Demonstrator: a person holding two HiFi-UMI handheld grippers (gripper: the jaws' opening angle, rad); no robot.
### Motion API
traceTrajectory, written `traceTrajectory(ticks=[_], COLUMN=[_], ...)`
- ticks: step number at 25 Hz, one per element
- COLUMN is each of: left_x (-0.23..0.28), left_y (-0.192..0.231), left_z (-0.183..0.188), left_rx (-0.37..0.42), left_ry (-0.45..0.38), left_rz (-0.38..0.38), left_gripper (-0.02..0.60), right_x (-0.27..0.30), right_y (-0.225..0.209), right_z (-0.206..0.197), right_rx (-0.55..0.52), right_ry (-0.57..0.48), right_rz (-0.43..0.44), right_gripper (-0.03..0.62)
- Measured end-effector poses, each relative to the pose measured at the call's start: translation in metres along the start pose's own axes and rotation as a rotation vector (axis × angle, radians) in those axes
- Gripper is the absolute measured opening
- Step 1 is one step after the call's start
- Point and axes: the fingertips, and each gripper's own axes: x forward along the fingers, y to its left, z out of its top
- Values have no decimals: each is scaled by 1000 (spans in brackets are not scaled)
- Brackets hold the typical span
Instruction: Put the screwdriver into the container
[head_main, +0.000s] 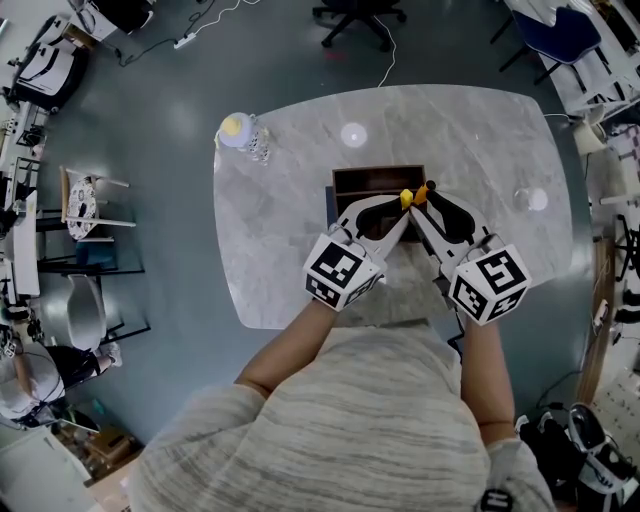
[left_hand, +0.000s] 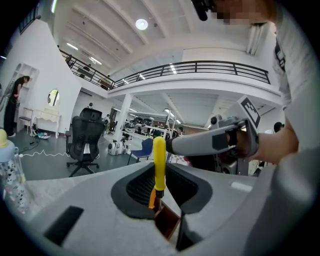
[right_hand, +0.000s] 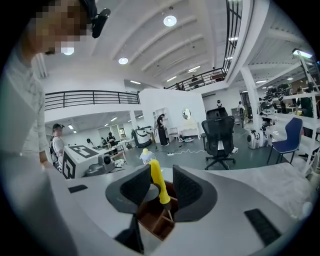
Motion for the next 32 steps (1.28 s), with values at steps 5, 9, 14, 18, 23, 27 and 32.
traceTrajectory(ticks=[5,9,14,18,23,27,32], left_x=[1,0,1,1,0,0,0], left_y=[-4,-11,-13,-14,-15,-17,-20], left_z=[-3,-3,-2,-6,-8,-8,-15], left_rx=[7,18,36,64,102,156,177], left_ry=[15,25,35,47,47,58,87], left_rz=[-19,-45,-55,-62,-75,-88,-92], left_gripper=[72,72,72,72,72,75,92], right_x=[6,9,10,9,9,8,2], right_y=[8,14,14,11,9,5,-3], right_z=[-1,-7,-10,-14,-14,-13,-9], right_rx=[-46,-76,-80,-94,-48,16,41], right_ry=[28,76,91,96,74,42,6], right_rz=[24,36,38,20,13,7,-28], right_gripper=[121,121,115,73,67,67,66])
